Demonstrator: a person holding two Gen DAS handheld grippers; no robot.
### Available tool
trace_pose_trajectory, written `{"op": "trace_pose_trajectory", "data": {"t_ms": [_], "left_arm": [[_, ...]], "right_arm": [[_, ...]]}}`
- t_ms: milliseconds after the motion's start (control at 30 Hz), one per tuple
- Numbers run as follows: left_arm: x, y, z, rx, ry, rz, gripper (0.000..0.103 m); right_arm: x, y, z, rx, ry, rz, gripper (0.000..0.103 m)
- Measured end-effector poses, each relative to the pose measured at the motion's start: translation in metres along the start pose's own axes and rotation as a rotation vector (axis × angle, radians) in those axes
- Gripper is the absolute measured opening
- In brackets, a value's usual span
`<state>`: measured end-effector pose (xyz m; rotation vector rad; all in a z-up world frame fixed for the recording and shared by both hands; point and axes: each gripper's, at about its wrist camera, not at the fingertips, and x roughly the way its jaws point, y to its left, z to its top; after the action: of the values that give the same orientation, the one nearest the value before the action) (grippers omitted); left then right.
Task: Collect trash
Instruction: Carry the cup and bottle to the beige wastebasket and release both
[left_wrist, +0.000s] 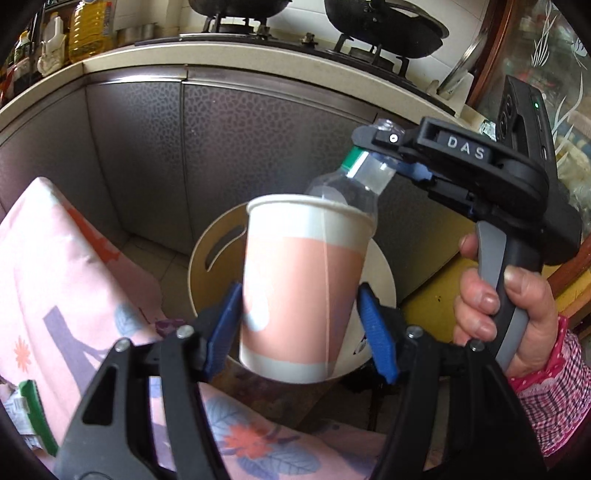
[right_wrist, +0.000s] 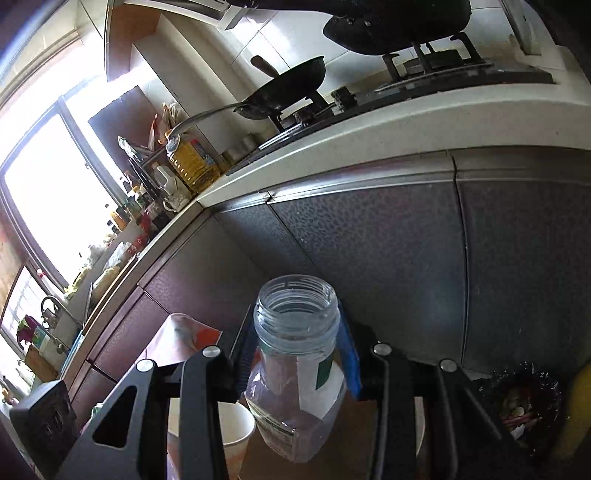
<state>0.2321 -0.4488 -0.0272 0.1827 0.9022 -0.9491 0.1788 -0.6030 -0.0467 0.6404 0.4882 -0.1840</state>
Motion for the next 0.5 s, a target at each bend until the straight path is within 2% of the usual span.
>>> {"op": "trace_pose_trajectory", "data": {"t_ms": [100,167,200,333,433,500], "left_arm": [[0.009,-0.003,-0.005,0.001,0.025,0.033,0.062],[0.02,-0.004,-0.006,-0.006,0.061,0.06,0.072],[0.022,-0.004,-0.008,-0.012,0.07,0.076,0.081],[0.014,-0.008,-0.016,-0.004,0.075,0.095,0.082],[-0.012,-0.013,-0.018,-0.006,0.033,0.102,0.082],[-0.039,-0.016,-0.022,-0.019,-0.008,0.08,0.082]], "right_arm": [[0.002,-0.001,-0.017,-0.014,0.019,-0.015,0.037],[0.0,-0.002,-0.028,-0.01,0.028,-0.025,0.038],[-0.001,-0.003,-0.033,-0.002,0.034,-0.027,0.038],[-0.014,-0.003,-0.046,0.044,0.031,-0.02,0.054],[-0.032,0.008,-0.046,0.031,-0.001,-0.017,0.055],[-0.048,0.019,-0.041,0.039,-0.022,0.011,0.055]]}}
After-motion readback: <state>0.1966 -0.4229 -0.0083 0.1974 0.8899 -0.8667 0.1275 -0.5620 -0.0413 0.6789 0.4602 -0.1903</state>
